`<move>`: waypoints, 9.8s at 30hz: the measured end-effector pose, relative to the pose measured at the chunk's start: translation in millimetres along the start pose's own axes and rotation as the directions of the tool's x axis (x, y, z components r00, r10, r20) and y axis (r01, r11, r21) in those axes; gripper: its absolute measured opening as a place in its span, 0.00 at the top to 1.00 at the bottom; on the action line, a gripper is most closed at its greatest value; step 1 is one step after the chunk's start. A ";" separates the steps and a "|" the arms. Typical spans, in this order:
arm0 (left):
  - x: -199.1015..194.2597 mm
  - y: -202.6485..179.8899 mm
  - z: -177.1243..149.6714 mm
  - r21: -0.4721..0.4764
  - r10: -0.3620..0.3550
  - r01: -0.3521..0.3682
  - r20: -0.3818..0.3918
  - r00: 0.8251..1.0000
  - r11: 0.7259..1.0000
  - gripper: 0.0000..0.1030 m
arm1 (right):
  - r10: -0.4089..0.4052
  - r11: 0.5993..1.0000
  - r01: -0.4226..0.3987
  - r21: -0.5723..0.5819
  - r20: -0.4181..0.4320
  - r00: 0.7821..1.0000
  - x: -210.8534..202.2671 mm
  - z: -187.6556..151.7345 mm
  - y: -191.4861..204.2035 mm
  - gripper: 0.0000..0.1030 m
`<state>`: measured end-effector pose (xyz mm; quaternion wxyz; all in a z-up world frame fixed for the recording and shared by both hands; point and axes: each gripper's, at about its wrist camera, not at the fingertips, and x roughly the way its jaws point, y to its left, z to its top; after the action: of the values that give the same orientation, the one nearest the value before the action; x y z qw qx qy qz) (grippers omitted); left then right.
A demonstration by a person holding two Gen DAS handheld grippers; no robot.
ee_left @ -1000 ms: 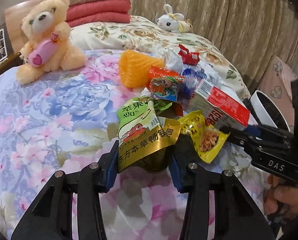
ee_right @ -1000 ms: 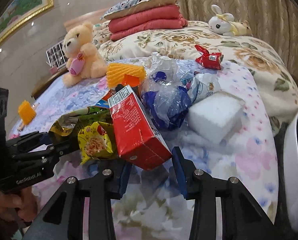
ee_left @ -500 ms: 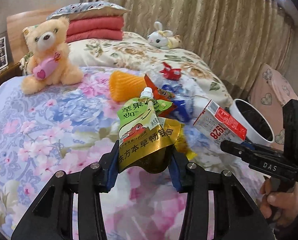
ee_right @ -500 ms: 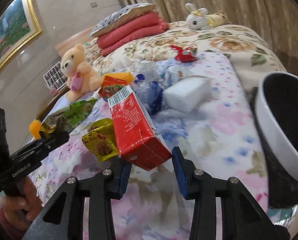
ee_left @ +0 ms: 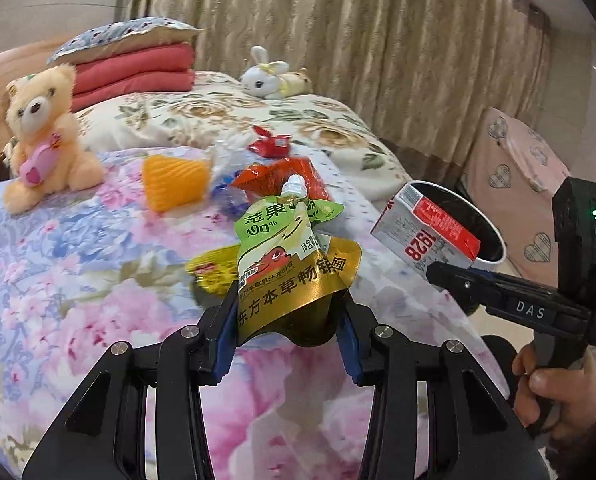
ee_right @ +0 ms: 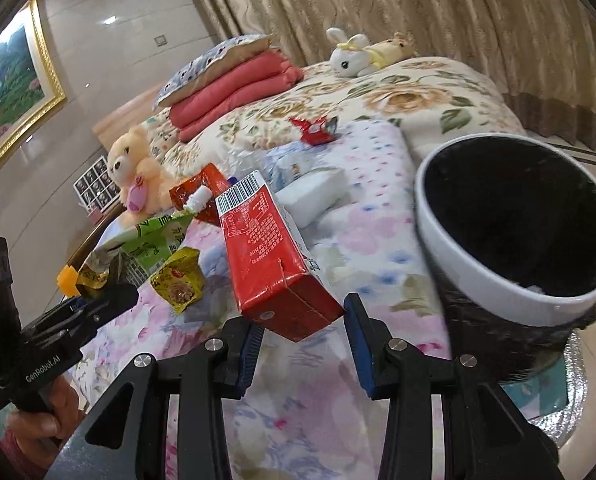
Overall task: Collect trash
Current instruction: 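Carry the pouch and red box over the bin and release both, then grasp the yellow wrapper with the left tool while the right tool grasps the orange wrapper, then move both wrappers over the bin and open the tools to drop them, then reach the left tool to the orange foam net while the right tool reaches the white foam block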
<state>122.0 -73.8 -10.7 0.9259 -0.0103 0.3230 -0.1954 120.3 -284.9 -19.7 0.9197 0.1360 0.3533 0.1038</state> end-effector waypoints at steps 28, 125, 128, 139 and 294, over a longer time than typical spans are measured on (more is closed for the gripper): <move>38.9 -106.7 23.0 0.173 -0.142 0.145 -0.030 0.989 0.974 0.60 | -0.143 0.982 0.132 0.133 0.071 0.987 -56.6 5.8 -88.2 0.61; 16.6 2.6 -13.0 -0.056 0.075 -0.081 -0.095 0.993 0.995 0.22 | -0.012 0.997 0.014 0.080 -0.014 1.000 -4.4 2.7 -11.0 0.13; 14.0 13.8 -14.6 -0.078 0.088 -0.096 -0.095 0.992 0.992 0.22 | 0.001 0.997 0.001 0.074 -0.025 1.000 1.0 0.9 -2.8 0.13; 14.0 48.1 -17.9 -0.140 0.118 -0.132 -0.104 0.988 0.981 0.22 | 0.046 0.997 -0.043 0.065 -0.055 0.997 19.7 -2.4 18.7 0.13; 95.3 -92.6 46.7 0.017 -0.173 0.179 -0.187 0.967 0.984 0.39 | -0.140 0.956 0.111 0.271 0.092 0.986 -49.7 38.1 -120.7 0.21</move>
<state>185.4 -199.5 -16.9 0.8709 -0.0052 0.4022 -0.2823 121.4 -419.6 -0.7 0.9160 0.2406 0.3208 -0.0107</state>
